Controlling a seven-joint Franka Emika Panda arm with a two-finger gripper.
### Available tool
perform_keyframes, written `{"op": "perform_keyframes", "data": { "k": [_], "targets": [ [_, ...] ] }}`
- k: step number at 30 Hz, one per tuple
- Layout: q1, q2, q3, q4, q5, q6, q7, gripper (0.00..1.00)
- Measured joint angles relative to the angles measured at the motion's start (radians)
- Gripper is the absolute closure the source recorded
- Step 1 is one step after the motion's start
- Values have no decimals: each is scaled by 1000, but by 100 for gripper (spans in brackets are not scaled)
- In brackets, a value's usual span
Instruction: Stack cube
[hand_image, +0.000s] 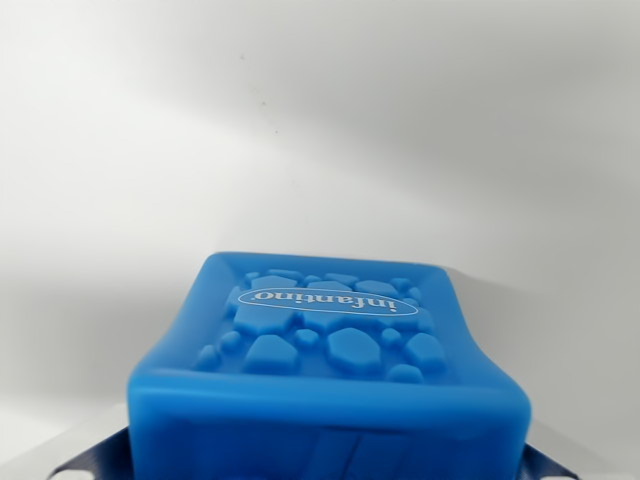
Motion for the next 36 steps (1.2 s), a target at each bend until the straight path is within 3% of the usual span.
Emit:
{"op": "perform_keyframes", "data": {
  "k": [13, 36],
  "targets": [
    [0, -13, 0, -4, 0, -6, 0, 100],
    [-7, -110, 9, -29, 5, -78, -4, 100]
  ]
}}
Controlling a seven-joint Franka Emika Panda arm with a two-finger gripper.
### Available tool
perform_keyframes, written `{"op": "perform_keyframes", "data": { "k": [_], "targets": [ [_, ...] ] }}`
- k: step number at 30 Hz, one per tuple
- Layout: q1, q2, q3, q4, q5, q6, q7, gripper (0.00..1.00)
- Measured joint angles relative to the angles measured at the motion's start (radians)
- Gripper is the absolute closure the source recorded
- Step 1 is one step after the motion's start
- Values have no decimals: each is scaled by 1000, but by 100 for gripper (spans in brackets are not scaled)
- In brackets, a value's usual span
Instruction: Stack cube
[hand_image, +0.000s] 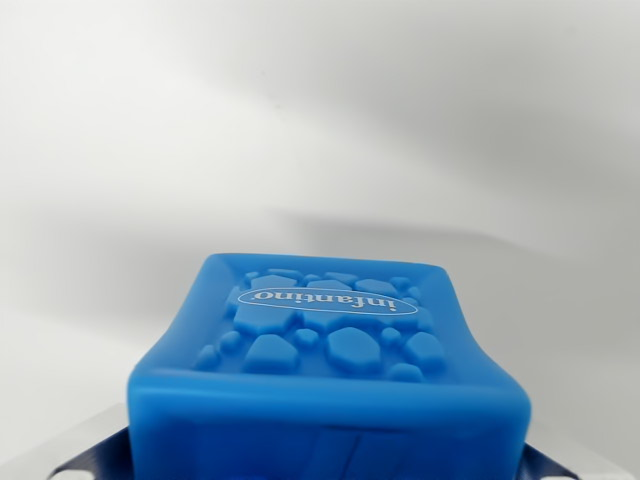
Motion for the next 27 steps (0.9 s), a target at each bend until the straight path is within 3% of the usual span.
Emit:
{"op": "perform_keyframes", "data": {
  "k": [27],
  "targets": [
    [-5, -168, 10, -18, 26, -147, -17, 100]
  ]
}}
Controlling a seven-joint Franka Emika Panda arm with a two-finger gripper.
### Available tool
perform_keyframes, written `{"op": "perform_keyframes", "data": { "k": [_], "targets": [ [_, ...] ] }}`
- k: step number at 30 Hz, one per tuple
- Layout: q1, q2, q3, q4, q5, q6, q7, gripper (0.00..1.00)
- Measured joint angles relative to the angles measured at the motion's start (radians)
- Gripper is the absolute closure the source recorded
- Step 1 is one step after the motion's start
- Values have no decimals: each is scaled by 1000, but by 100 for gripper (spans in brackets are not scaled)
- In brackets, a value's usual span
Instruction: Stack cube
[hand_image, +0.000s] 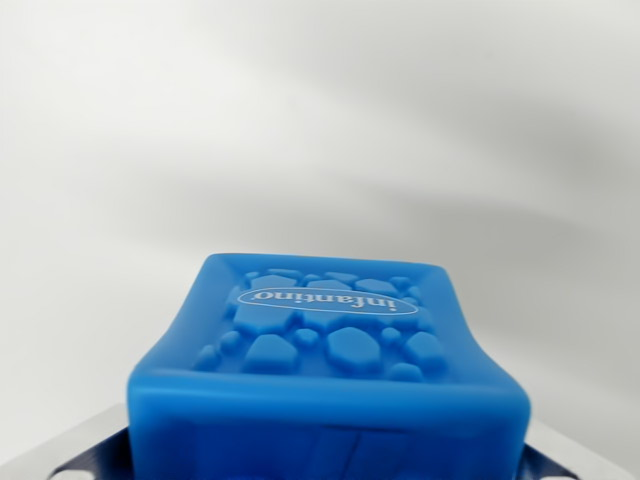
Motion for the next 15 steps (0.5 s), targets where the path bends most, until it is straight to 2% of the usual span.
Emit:
{"op": "perform_keyframes", "data": {
  "k": [8, 15],
  "targets": [
    [0, -56, 0, 1, 10, -53, -9, 100],
    [-15, -52, -5, 4, 12, -57, -30, 100]
  ]
}}
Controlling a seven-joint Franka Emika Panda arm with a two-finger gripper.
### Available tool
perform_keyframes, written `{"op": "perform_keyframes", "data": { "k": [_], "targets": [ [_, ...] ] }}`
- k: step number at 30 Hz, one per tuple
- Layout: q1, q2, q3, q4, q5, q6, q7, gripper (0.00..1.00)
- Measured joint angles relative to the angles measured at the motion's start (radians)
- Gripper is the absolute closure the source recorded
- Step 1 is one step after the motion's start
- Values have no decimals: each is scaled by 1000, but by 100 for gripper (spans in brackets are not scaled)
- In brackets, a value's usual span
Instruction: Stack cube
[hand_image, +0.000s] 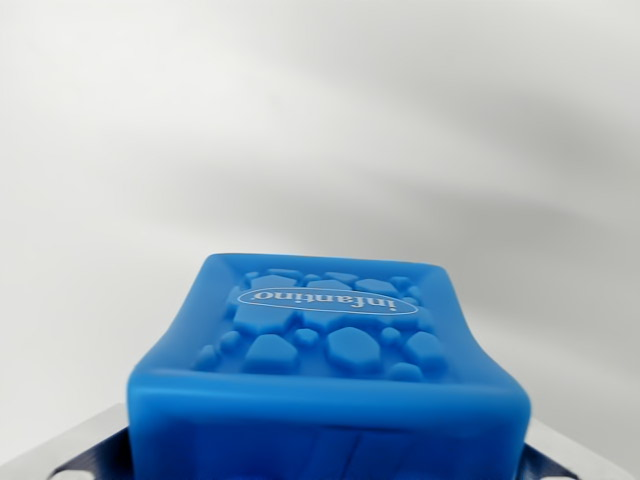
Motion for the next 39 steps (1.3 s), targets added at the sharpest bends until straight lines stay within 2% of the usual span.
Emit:
{"op": "perform_keyframes", "data": {
  "k": [39],
  "targets": [
    [-115, 30, -20, 60, 5, -28, -127, 100]
  ]
}}
